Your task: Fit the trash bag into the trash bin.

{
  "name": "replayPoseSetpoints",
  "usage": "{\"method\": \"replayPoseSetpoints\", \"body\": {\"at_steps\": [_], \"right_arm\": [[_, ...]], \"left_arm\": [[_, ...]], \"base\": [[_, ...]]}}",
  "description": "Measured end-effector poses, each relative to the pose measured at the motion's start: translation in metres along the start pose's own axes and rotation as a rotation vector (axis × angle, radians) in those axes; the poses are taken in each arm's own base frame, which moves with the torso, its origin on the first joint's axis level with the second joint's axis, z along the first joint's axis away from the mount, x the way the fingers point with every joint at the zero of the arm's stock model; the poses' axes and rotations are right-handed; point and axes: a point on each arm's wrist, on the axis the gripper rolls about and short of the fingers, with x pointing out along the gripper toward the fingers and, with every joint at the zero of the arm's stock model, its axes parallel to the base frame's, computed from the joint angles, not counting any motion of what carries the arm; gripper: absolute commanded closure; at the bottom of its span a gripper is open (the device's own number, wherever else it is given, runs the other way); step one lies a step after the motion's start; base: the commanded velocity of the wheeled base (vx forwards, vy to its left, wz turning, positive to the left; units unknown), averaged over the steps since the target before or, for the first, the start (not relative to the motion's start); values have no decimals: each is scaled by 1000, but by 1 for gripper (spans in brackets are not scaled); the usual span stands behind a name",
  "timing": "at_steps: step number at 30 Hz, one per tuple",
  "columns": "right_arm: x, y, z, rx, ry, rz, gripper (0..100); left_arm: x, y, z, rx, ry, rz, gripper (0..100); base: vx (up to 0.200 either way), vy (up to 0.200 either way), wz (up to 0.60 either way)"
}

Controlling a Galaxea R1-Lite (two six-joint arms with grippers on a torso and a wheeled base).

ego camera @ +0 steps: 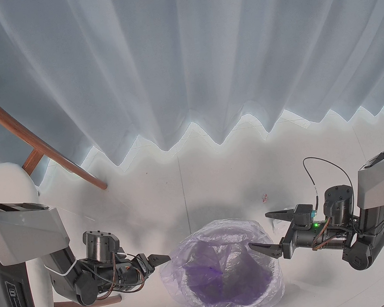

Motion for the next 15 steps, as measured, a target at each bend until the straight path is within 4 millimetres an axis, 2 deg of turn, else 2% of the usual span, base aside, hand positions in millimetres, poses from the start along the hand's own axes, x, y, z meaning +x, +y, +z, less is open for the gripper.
{"method": "replayPoseSetpoints", "body": {"at_steps": [6, 12, 15], "right_arm": [[-5, -2, 6, -7, -17, -17, 0], [-8, -4, 9, -9, -26, -32, 0], [-9, -4, 9, -10, -27, -36, 0]], "left_arm": [[0, -2, 11, -35, 18, 33, 0], [1, -10, 26, -21, -83, -56, 0], [4, -12, 27, -38, -81, -73, 0]], "base": [[0, 0, 0], [0, 0, 0], [0, 0, 0]]}}
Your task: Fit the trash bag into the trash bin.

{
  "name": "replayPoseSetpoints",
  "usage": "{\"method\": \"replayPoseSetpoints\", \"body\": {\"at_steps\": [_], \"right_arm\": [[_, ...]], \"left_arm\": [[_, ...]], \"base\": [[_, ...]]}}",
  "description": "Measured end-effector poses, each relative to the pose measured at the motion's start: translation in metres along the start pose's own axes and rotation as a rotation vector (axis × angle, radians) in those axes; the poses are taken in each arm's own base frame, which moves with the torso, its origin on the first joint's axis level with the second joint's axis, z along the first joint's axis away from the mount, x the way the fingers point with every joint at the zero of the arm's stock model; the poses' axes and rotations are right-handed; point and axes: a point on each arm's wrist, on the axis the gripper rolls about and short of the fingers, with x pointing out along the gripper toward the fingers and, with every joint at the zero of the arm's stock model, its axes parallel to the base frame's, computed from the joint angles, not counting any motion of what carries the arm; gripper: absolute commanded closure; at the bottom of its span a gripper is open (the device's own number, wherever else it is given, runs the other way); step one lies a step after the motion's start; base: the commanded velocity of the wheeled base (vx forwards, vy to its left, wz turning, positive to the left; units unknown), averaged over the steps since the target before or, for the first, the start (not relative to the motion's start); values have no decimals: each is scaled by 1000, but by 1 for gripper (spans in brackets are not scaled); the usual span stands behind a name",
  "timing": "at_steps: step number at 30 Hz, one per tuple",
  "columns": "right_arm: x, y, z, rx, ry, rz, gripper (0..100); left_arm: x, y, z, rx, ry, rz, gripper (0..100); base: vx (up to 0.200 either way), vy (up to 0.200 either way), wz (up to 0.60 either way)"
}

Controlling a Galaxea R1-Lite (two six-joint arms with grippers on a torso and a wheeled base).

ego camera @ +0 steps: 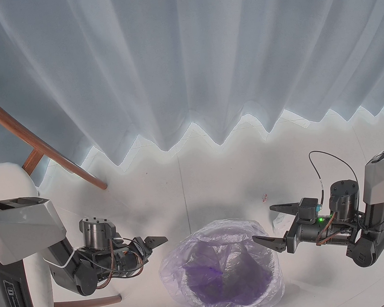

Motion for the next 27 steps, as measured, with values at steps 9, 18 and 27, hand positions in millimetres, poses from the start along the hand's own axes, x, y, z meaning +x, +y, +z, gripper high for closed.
{"method": "replayPoseSetpoints", "body": {"at_steps": [9, 18, 27], "right_arm": [[0, -1, 0, 0, 3, -19, 0], [0, 1, -2, 1, 11, -23, 0], [0, 2, -3, 2, 14, -23, 0]], "left_arm": [[14, -14, -10, -8, 68, 12, 0], [22, -26, -16, 17, 30, 49, 0], [10, -26, -4, -130, 62, 172, 0]], "base": [[0, 0, 0], [0, 0, 0], [0, 0, 0]]}}
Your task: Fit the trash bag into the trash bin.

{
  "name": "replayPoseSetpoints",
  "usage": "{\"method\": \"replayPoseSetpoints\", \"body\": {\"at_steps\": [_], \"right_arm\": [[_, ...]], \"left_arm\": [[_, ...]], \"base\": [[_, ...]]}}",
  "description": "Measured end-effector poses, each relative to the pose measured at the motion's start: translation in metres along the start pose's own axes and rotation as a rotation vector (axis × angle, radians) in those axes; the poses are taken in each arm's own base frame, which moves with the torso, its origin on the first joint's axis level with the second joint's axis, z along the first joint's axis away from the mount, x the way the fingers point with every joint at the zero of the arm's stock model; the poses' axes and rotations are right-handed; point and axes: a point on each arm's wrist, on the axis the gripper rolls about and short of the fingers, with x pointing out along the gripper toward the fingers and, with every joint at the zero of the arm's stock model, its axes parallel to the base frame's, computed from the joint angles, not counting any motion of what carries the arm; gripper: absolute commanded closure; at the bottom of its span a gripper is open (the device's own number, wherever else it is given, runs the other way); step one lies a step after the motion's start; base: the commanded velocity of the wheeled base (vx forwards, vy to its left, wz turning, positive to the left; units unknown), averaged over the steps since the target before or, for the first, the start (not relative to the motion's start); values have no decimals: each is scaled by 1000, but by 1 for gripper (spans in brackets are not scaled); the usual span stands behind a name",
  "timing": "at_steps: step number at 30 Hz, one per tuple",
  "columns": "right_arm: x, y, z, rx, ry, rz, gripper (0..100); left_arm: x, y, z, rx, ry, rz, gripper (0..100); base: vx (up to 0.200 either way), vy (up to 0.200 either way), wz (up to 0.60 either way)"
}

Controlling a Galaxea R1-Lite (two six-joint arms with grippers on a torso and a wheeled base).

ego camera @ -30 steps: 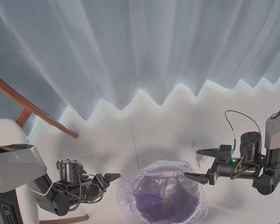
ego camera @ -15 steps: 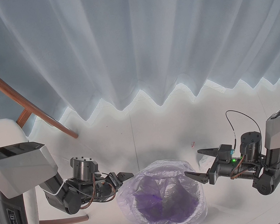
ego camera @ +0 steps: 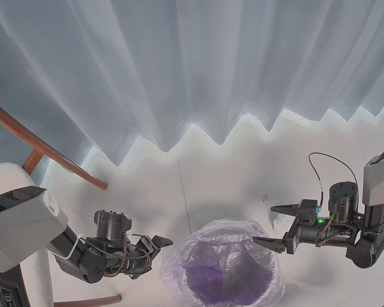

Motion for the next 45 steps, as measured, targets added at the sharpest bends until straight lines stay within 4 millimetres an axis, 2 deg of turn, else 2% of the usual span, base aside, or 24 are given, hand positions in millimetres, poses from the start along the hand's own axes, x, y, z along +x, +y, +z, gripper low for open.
{"method": "replayPoseSetpoints", "body": {"at_steps": [4, 8, 15, 22, 32, 44, 45], "right_arm": [[0, 0, 0, 0, 3, -12, 0], [0, 0, 0, 0, 5, -21, 0], [-1, 2, -2, 5, 15, -24, 0], [-2, 2, -4, 9, 22, -23, 0], [-2, 2, -4, 9, 22, -24, 0], [-2, 4, -4, 12, 25, -28, 0], [-2, 4, -4, 12, 25, -28, 0]], "left_arm": [[-9, -4, -7, -72, 73, 92, 0], [-14, -20, -17, -124, 101, 106, 0], [-7, -45, -16, -165, 47, 73, 0], [3, -52, -10, -168, 9, 67, 0], [8, -55, -12, -176, 54, 146, 0], [19, -70, -11, -164, 65, 158, 0], [19, -70, -12, -164, 69, 165, 100]], "base": [[0, 0, 0], [0, 0, 0], [0, 0, 0], [0, 0, 0], [0, 0, 0], [0, 0, 0], [0, 0, 0]]}}
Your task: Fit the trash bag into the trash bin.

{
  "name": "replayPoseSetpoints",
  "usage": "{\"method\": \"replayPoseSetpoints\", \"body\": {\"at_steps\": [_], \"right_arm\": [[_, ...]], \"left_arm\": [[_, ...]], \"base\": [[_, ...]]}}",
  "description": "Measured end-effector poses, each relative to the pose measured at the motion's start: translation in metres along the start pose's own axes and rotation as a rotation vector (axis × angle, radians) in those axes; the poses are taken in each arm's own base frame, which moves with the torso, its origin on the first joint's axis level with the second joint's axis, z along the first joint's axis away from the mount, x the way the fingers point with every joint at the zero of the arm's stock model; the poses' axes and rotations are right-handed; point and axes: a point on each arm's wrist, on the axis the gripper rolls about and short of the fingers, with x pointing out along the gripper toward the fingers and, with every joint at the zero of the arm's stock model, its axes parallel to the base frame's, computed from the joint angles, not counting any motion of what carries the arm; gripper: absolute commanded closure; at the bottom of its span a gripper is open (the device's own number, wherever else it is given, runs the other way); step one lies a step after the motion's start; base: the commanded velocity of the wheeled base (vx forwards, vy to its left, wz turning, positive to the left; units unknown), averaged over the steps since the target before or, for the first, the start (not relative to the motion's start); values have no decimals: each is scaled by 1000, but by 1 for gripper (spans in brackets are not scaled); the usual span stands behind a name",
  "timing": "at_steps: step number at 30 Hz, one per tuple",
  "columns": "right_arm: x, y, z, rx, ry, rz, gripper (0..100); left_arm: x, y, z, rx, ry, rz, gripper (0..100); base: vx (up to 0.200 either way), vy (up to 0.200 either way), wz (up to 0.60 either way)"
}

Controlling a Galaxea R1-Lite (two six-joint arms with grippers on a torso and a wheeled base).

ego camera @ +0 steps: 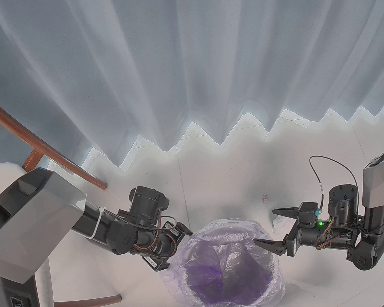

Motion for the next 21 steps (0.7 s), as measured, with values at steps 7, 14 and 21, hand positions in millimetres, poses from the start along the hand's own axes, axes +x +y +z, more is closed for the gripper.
{"method": "replayPoseSetpoints", "body": {"at_steps": [7, 14, 21], "right_arm": [[0, 0, 0, 0, 0, -1, 0], [0, 0, 0, 2, 1, -1, 0], [0, 0, -1, 12, 3, -2, 0]], "left_arm": [[2, -4, 0, 0, 17, 34, 100], [4, -10, 5, 7, 5, 16, 100], [11, -20, 21, -1, -52, 0, 100]], "base": [[0, 0, 0], [0, 0, 0], [0, 0, 0]]}}
